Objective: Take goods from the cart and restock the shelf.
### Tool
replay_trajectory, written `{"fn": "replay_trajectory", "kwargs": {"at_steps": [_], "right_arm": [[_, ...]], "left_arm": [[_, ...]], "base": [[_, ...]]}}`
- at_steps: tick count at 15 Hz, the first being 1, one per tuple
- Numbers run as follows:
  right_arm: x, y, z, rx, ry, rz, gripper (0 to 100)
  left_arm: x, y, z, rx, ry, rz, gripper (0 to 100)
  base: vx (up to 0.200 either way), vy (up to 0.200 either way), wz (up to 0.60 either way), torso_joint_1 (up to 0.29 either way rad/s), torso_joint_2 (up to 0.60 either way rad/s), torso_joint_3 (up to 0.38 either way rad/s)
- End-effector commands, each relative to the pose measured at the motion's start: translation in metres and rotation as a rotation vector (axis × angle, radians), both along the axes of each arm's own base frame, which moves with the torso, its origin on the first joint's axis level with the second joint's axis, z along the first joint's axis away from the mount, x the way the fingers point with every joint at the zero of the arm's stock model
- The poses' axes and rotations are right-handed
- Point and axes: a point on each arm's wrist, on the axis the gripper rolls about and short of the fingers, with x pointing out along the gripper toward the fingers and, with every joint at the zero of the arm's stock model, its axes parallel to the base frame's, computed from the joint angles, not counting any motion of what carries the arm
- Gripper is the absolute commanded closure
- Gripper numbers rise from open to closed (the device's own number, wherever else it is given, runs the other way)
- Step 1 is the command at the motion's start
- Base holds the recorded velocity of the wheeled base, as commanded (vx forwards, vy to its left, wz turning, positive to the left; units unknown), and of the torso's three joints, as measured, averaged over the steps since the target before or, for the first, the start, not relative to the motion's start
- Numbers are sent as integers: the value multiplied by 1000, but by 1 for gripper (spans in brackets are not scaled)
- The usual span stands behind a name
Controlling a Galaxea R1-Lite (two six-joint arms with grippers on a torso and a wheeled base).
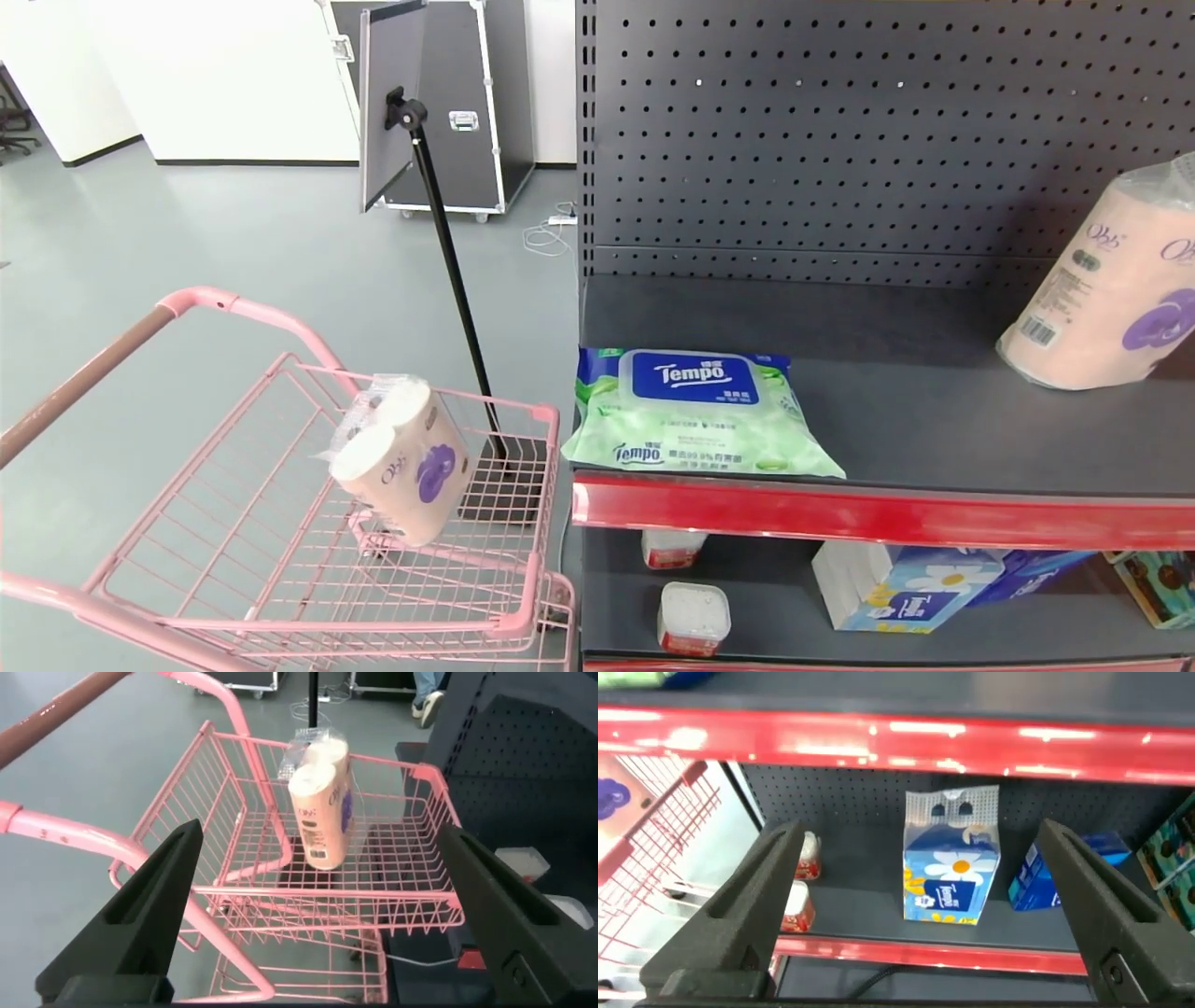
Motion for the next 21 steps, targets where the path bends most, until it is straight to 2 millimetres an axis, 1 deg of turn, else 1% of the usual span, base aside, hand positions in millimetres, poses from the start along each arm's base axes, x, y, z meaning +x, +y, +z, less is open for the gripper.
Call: {"fn": "replay_trajectory", "kwargs": {"at_steps": [1, 4, 10, 15, 21], "right_arm": [[0, 0, 0, 0, 0, 0, 0], [0, 0, 0, 0, 0, 0, 0], [0, 0, 0, 0, 0, 0, 0], [0, 0, 0, 0, 0, 0, 0], [0, 0, 0, 3, 0, -3, 0]], "left_arm": [[0, 0, 0, 0, 1, 1, 0], [0, 0, 0, 0, 1, -1, 0], [0, 0, 0, 0, 1, 1, 0], [0, 0, 0, -2, 1, 1, 0], [0, 0, 0, 1, 1, 1, 0]], "base": [[0, 0, 0, -144, 393, 242], [0, 0, 0, -155, 445, 282], [0, 0, 0, -177, 541, 366], [0, 0, 0, -130, 485, 359], [0, 0, 0, -17, 73, 50]]}}
